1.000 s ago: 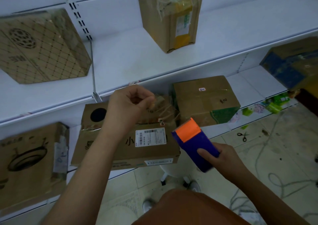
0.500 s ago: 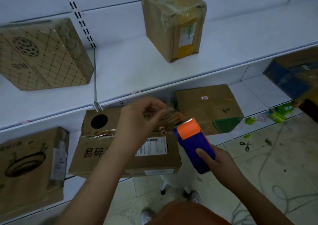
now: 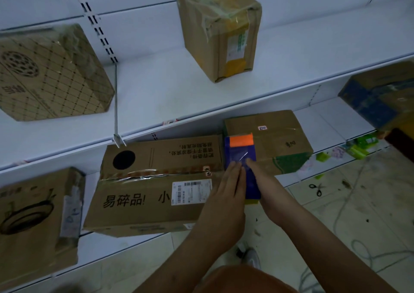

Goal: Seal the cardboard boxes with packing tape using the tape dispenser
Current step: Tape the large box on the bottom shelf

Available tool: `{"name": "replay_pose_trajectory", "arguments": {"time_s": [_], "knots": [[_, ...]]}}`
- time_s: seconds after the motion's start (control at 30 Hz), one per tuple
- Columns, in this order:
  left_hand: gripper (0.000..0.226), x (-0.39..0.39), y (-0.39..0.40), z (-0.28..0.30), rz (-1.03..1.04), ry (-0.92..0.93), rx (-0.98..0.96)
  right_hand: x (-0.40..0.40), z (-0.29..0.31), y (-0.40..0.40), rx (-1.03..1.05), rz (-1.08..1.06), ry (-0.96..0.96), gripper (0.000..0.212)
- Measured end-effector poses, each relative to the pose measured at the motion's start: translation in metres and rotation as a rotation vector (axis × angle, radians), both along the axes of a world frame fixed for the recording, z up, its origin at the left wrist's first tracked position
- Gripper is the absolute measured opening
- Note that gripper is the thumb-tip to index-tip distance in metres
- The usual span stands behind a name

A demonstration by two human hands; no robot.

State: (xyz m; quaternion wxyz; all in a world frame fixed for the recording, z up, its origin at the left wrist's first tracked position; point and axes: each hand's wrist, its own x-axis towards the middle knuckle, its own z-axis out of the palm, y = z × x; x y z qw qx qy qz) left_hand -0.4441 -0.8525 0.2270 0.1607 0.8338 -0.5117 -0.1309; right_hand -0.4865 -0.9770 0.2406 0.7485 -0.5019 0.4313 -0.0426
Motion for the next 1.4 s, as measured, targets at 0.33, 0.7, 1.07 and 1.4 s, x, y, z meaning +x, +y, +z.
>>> {"name": "replay_pose_trajectory", "arguments": {"time_s": [0.33, 0.7, 1.07, 1.4], "knots": [[0.091, 0.006, 0.017, -0.052, -0.115, 0.186, 0.063, 0.004, -0.047, 0.004, -0.169, 0.089, 0.305, 0.032], [0.066, 0.101, 0.015, -0.123, 0.251, 0.128, 0.258, 0.005, -0.089, -0.028, -0.121, 0.088, 0.434, 0.041], [0.088, 0.087, -0.033, -0.169, 0.471, -0.018, 0.352, 0.008, -0.109, -0.052, 0.017, 0.177, 0.372, 0.033], [0.098, 0.073, -0.012, -0.15, 0.354, -0.039, 0.314, 0.0, -0.106, -0.089, 0.198, 0.278, 0.23, 0.029]]}}
